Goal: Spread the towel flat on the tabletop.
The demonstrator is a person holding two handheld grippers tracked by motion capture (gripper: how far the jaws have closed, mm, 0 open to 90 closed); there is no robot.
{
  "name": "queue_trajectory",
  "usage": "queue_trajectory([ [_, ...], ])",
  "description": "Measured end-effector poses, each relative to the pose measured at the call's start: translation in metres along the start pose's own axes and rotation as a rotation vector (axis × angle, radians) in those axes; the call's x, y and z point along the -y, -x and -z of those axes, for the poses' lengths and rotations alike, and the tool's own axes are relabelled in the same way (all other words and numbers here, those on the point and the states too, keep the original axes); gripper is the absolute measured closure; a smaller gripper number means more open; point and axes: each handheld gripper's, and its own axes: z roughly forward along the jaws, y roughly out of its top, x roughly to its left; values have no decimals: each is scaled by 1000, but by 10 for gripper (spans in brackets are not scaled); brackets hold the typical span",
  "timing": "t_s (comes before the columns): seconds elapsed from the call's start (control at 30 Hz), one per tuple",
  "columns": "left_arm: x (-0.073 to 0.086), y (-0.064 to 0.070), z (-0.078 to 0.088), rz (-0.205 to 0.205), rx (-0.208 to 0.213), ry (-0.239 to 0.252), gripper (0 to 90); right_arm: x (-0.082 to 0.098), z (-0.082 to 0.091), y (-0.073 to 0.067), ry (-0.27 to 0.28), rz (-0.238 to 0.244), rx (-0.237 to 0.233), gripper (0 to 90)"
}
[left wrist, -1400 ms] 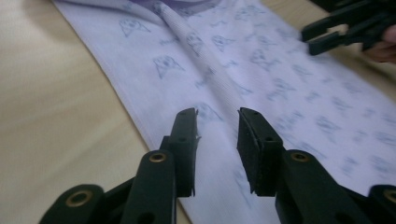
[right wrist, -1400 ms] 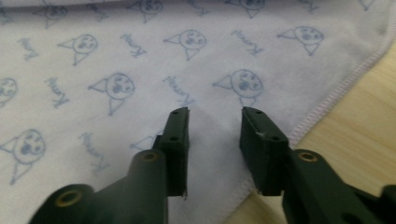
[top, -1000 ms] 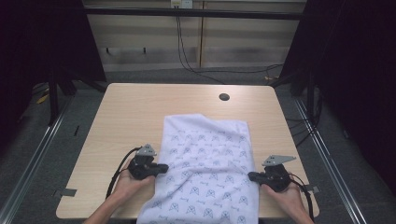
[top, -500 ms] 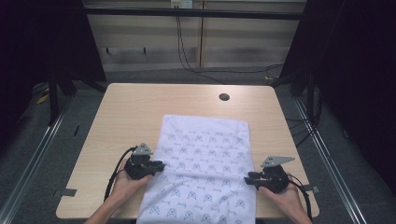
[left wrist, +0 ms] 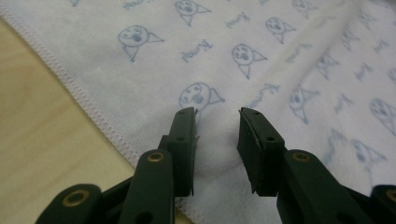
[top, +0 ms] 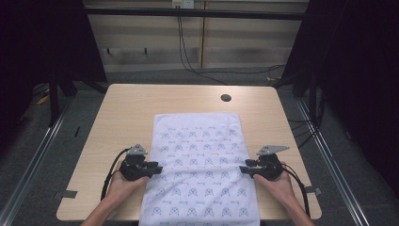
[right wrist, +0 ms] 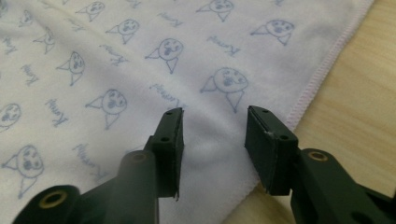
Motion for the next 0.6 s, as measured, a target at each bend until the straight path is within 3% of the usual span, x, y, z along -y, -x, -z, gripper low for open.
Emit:
queue_trajectory([
  [0.03, 3, 2, 3, 4, 15, -8, 675, 1, 0, -1, 3, 5, -1, 574],
  [0.1, 7, 3, 6, -27, 13, -16, 735, 2, 1, -5, -4, 28, 5, 610],
  [0.13, 8, 2, 7, -29, 17, -15, 767, 2, 2, -7, -10, 31, 26, 672],
  [0.2, 7, -3, 6, -22, 31, -16, 813, 1, 1, -6, -14, 29, 33, 695],
  [0.23, 4, -6, 4, -5, 18, 1, 814, 0, 1, -5, -14, 19, 28, 719],
  [0.3, -3, -12, -3, -11, -6, 12, 825, -1, 1, -2, -15, 9, 18, 747],
  [0.4, -12, -15, -13, -16, -46, 28, 858, -1, 1, -2, -17, -4, 11, 682],
  [0.47, -15, -15, -13, -36, -51, 12, 885, -1, 1, -5, -18, -7, -4, 579],
  [0.53, -15, -16, -12, -41, -48, 2, 900, -2, 3, -5, -3, 0, -4, 564],
  [0.6, -13, -17, -8, -10, -33, -5, 900, -2, 8, -3, 33, -26, -3, 564],
])
